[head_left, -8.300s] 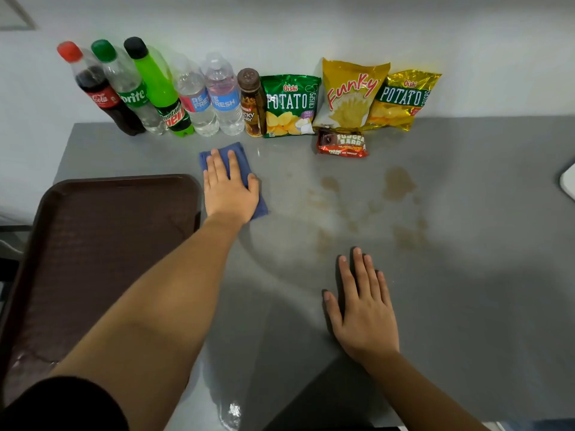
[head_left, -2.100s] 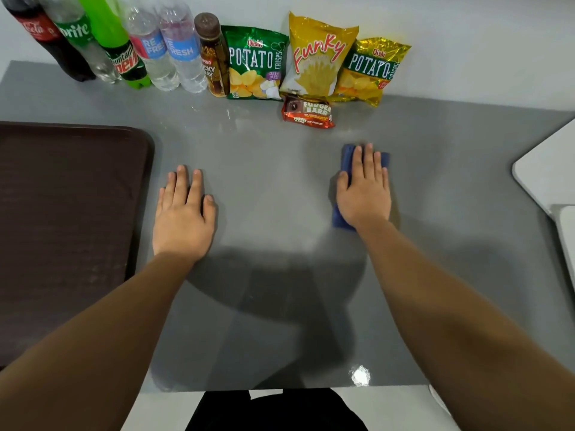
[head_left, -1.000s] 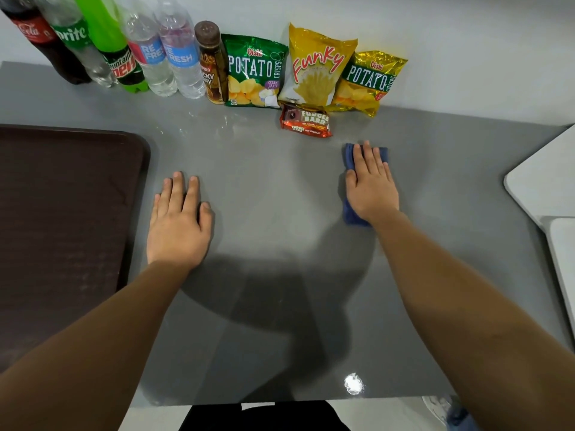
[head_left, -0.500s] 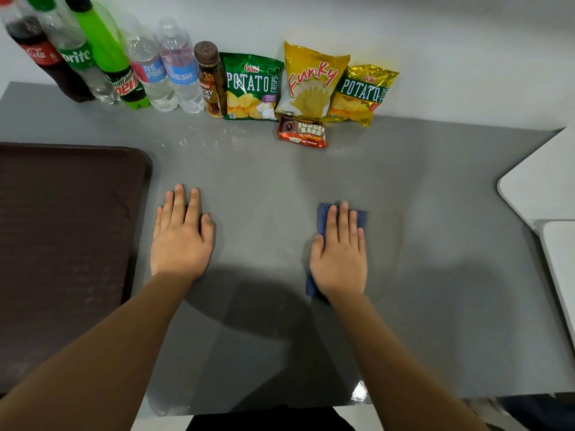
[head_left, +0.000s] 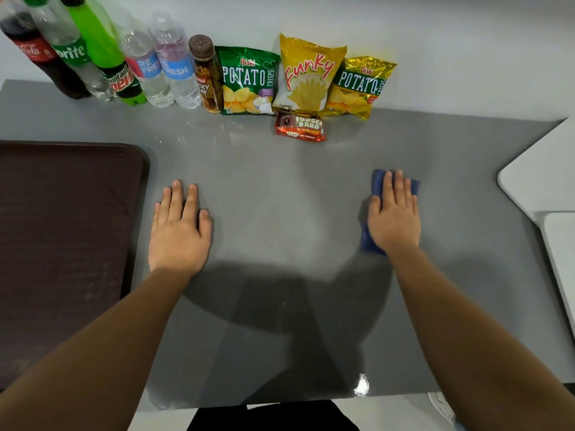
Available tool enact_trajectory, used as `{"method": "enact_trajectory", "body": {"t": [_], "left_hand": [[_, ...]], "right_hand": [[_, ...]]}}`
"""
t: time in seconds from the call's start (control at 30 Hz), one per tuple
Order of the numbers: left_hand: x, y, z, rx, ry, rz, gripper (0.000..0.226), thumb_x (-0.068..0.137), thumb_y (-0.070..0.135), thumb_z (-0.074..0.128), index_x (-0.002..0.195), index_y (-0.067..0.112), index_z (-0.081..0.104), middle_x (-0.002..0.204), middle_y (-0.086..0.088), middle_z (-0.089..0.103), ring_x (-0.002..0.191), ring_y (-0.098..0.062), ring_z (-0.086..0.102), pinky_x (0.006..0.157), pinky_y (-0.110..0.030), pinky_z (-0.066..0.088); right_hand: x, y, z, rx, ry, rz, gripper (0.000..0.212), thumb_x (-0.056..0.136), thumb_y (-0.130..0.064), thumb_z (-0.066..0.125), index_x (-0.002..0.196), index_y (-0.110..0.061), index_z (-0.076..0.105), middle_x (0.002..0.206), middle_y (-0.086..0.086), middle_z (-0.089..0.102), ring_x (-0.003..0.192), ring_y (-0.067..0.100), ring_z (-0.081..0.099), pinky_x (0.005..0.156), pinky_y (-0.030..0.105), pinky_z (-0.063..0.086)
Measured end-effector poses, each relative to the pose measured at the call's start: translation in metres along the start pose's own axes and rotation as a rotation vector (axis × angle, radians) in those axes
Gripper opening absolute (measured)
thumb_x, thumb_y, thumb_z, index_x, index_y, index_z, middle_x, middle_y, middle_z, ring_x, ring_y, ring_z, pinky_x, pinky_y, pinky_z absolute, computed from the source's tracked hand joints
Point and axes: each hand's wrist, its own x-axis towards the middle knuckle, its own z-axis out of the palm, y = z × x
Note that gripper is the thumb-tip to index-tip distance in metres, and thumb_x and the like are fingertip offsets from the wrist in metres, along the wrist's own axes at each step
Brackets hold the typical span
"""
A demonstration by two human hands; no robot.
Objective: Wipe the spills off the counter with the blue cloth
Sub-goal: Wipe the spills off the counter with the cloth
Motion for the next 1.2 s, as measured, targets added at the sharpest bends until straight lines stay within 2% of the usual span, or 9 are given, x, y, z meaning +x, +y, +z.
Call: {"method": "enact_trajectory", "body": {"t": [0.07, 0.17, 0.37, 0.47, 0.57, 0.7, 0.87, 0.97, 1.2], "left_hand": [[0.0, 0.0, 0.0, 0.0, -0.001, 0.002, 0.065, 0.106, 0.044, 0.023, 0.165, 0.018, 0.026, 0.174, -0.01, 0.015, 0.162, -0.027, 0.008, 0.131, -0.042, 0.004], [0.001, 0.001, 0.001, 0.005, 0.001, 0.002, 0.065, 0.105, 0.044, 0.023, 0.165, 0.018, 0.026, 0.173, -0.011, 0.016, 0.161, -0.028, 0.009, 0.131, -0.042, 0.003], [0.001, 0.002, 0.001, 0.01, -0.015, -0.006, 0.066, 0.105, 0.045, 0.022, 0.165, 0.018, 0.024, 0.174, -0.01, 0.014, 0.162, -0.027, 0.007, 0.131, -0.041, 0.002], [-0.001, 0.001, 0.001, 0.011, -0.018, -0.004, 0.065, 0.105, 0.045, 0.022, 0.165, 0.019, 0.024, 0.174, -0.01, 0.014, 0.162, -0.027, 0.006, 0.131, -0.042, 0.002], [-0.001, 0.001, 0.0, 0.007, -0.005, 0.004, 0.065, 0.105, 0.043, 0.024, 0.165, 0.017, 0.026, 0.173, -0.011, 0.016, 0.161, -0.028, 0.009, 0.13, -0.043, 0.004], [-0.001, 0.002, -0.002, -0.003, -0.006, -0.001, 0.065, 0.105, 0.043, 0.024, 0.165, 0.018, 0.026, 0.174, -0.01, 0.015, 0.161, -0.028, 0.009, 0.131, -0.042, 0.004], [-0.001, 0.001, -0.003, 0.001, -0.017, 0.006, 0.063, 0.107, 0.042, 0.024, 0.165, 0.018, 0.024, 0.174, -0.01, 0.013, 0.162, -0.027, 0.007, 0.131, -0.042, 0.002], [-0.002, 0.002, -0.005, 0.003, -0.014, 0.002, 0.06, 0.11, 0.038, 0.029, 0.165, 0.017, 0.024, 0.174, -0.011, 0.013, 0.162, -0.028, 0.007, 0.131, -0.043, 0.003], [-0.002, 0.007, -0.009, 0.012, -0.037, -0.017, 0.059, 0.11, 0.037, 0.031, 0.166, 0.018, 0.022, 0.175, -0.01, 0.01, 0.162, -0.027, 0.004, 0.131, -0.043, 0.003]], "right_hand": [[-0.023, 0.012, 0.0, 0.011, 0.054, 0.038, 0.061, 0.108, -0.031, 0.037, 0.164, -0.014, 0.018, 0.172, 0.009, 0.014, 0.159, 0.028, 0.011, 0.129, 0.043, 0.009], [-0.07, 0.013, 0.006, 0.022, 0.066, 0.094, 0.062, 0.105, -0.032, 0.033, 0.163, -0.012, 0.022, 0.171, 0.011, 0.018, 0.159, 0.03, 0.015, 0.129, 0.044, 0.011], [-0.153, -0.05, 0.033, 0.019, 0.042, 0.065, 0.066, 0.102, -0.037, 0.032, 0.162, -0.01, 0.025, 0.17, 0.011, 0.019, 0.159, 0.028, 0.016, 0.128, 0.044, 0.015], [-0.146, -0.082, 0.037, 0.036, 0.074, 0.007, 0.065, 0.102, -0.035, 0.039, 0.161, -0.01, 0.028, 0.169, 0.011, 0.023, 0.158, 0.028, 0.02, 0.128, 0.043, 0.016], [-0.11, -0.093, 0.032, 0.037, 0.029, -0.061, 0.065, 0.105, -0.037, 0.036, 0.163, -0.014, 0.02, 0.172, 0.007, 0.015, 0.159, 0.025, 0.013, 0.129, 0.041, 0.011], [-0.053, -0.073, 0.018, 0.012, -0.002, -0.082, 0.064, 0.107, -0.039, 0.03, 0.165, -0.019, 0.012, 0.173, 0.004, 0.008, 0.16, 0.022, 0.006, 0.13, 0.041, 0.008], [-0.025, -0.013, 0.005, 0.018, 0.036, 0.046, 0.062, 0.108, -0.036, 0.034, 0.164, -0.018, 0.015, 0.173, 0.005, 0.009, 0.16, 0.023, 0.008, 0.129, 0.041, 0.007], [-0.041, 0.019, 0.003, 0.024, 0.091, 0.124, 0.062, 0.107, -0.033, 0.039, 0.163, -0.016, 0.02, 0.172, 0.008, 0.016, 0.159, 0.026, 0.013, 0.129, 0.043, 0.011], [-0.127, 0.026, 0.012, 0.029, 0.038, 0.223, 0.064, 0.108, -0.034, 0.033, 0.165, -0.015, 0.011, 0.173, 0.007, 0.006, 0.16, 0.023, 0.003, 0.13, 0.043, 0.005]]}}
